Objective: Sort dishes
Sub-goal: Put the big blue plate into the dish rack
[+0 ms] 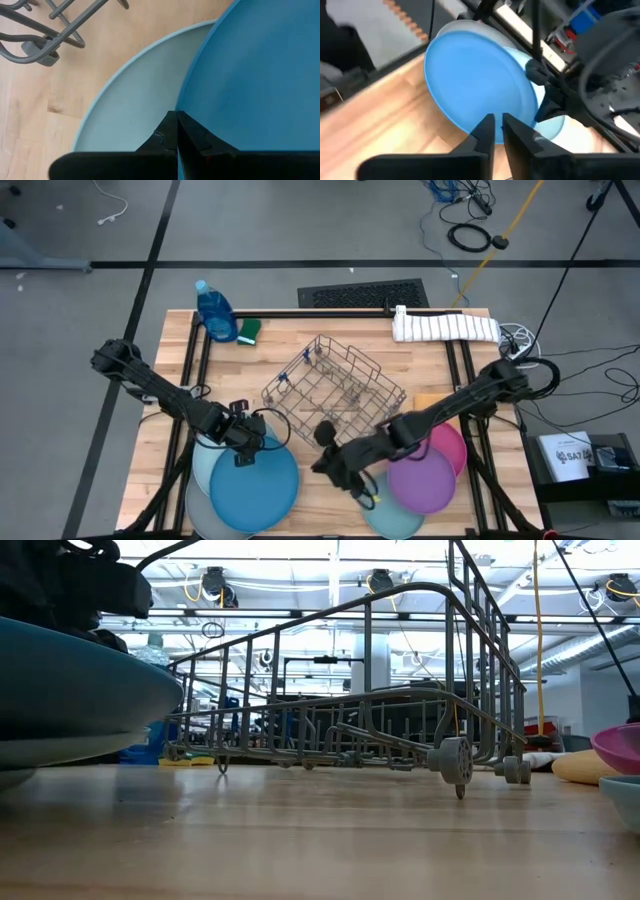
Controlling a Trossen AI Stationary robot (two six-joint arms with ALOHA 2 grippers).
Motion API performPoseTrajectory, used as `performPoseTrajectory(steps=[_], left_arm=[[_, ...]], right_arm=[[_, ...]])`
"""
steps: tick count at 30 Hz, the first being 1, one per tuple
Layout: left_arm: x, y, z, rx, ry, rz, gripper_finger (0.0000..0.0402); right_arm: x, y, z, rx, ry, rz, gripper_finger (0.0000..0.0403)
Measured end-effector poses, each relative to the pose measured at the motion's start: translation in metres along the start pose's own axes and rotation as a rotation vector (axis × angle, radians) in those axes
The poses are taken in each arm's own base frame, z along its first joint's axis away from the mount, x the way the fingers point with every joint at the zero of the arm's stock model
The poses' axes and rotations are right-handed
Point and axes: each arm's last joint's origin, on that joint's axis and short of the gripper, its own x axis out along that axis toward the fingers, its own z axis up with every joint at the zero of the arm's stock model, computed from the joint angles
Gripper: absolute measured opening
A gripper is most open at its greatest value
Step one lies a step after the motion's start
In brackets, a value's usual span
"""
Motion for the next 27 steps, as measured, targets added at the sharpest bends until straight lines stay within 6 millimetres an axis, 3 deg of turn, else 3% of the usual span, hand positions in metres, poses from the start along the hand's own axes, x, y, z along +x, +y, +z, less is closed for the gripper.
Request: performPoseTrajectory(steps=[7,15,19,27], left_arm=[[0.000,0.000,0.000,-0.003,-0.004,-0.003,0.0000],[0.000,-0.001,0.002,-0.006,-0.016,-0.012,0.0000],[0.000,-0.002,0.002,-0.008,-0.020,-0.016,0.0000],[0.000,-0.002,0.002,-0.009,-0.024,-0.018,0.0000]], right_arm=[[0.038,0.019,-0.003,-0.148,0.086,0.045,0.0127],[0.059,0.045,0.009,-0.339,0.109,0.015,0.0220],[0.072,0.050,0.009,-0.368,0.112,0.012,0.0234],[0.107,0.073,-0.013,-0.486,0.209,-0.008,0.0232]])
